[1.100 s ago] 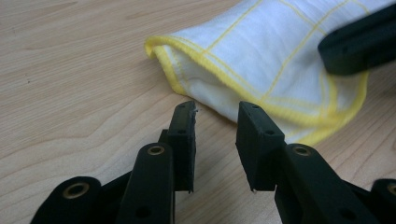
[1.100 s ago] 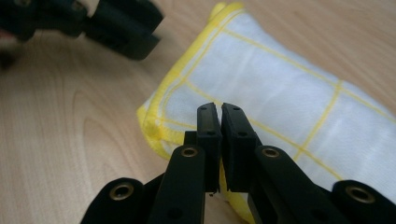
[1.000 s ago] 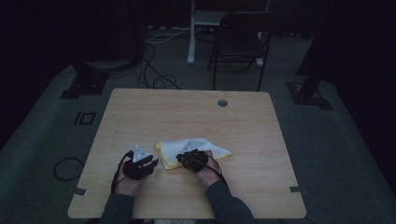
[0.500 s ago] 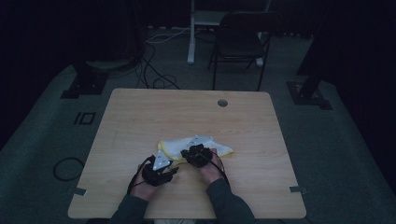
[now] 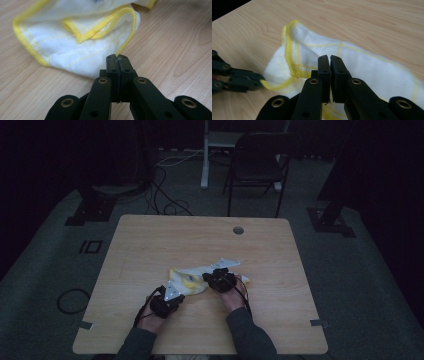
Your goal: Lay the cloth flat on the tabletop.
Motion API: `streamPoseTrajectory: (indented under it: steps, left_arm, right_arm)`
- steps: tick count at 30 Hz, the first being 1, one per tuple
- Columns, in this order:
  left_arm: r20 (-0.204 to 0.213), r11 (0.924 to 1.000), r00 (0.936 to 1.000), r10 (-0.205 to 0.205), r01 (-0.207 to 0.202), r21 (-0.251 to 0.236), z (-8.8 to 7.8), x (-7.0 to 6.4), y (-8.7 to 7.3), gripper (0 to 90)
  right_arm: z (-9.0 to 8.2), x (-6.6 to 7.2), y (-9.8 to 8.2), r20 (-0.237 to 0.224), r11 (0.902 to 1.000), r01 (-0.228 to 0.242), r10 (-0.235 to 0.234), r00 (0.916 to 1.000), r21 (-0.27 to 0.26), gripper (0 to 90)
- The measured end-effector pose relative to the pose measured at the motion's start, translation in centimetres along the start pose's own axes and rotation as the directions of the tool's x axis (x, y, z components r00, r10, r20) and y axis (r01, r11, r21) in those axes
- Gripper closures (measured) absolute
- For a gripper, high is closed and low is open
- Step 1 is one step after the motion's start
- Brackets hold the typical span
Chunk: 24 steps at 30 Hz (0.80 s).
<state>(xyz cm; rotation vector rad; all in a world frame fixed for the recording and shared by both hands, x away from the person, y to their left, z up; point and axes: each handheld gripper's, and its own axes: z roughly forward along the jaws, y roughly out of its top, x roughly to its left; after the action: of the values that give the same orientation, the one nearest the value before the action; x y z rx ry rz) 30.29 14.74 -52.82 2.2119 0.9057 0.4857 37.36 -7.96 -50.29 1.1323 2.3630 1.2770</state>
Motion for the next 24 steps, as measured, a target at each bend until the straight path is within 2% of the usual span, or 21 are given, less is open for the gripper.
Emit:
streamPoseTrajectory:
  steps: [5, 12, 24]
  left_arm:
    - [-0.01, 0.9997, 0.9996, -0.025, 0.025, 0.005, -0.3, 0.7, -0.3, 89.6]
    - [-0.021, 0.9971, 0.9971, -0.073, 0.073, 0.018, -0.6, 2.0, -0.8, 89.6]
    - [-0.077, 0.9933, 0.9911, -0.109, 0.112, 0.029, -1.5, 5.0, -1.4, 89.9]
  right_arm:
    - [-0.7, -1.2, 0.0, 0.029, 0.9996, -0.022, 0.022, 0.9993, -0.016, 87.5]
    - [-1.5, -3.1, -0.1, 0.073, 0.9988, -0.048, 0.048, 0.9962, -0.013, 87.5]
    - [-2.3, -5.5, 0.5, 0.135, 0.9989, -0.048, 0.046, 0.9898, 0.005, 87.6]
